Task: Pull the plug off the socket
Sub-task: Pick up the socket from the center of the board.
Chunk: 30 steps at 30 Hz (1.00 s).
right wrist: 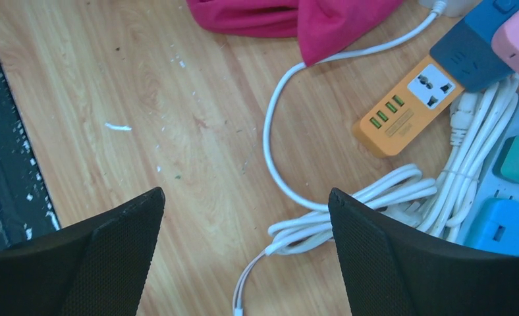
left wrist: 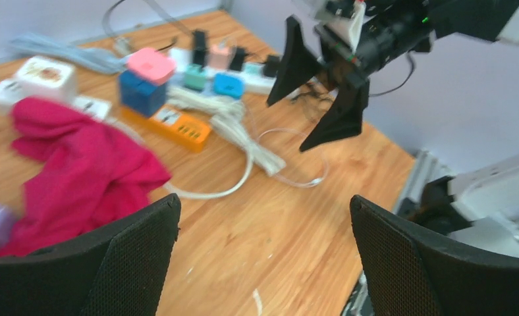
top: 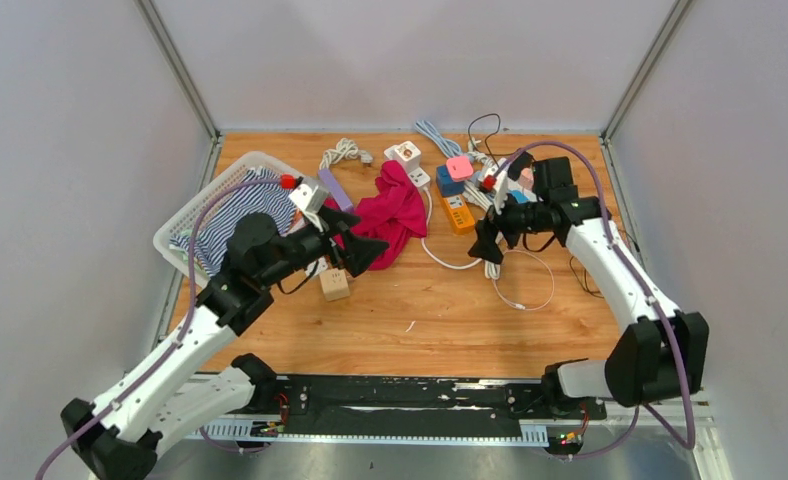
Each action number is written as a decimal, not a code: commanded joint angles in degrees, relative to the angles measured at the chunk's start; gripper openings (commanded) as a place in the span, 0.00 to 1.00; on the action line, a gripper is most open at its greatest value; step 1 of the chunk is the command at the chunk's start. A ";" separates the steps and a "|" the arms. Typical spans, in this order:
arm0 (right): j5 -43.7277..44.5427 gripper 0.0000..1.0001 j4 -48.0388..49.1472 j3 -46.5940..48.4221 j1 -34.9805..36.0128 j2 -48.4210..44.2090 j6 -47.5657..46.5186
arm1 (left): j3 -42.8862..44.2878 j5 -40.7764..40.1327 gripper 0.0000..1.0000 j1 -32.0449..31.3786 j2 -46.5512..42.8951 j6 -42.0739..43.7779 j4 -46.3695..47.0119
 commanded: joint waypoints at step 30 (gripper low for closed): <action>38.35 0.73 20.65 15.89 10.49 39.03 23.66 | -19.93 -22.34 1.00 -0.17 -7.13 7.08 -4.28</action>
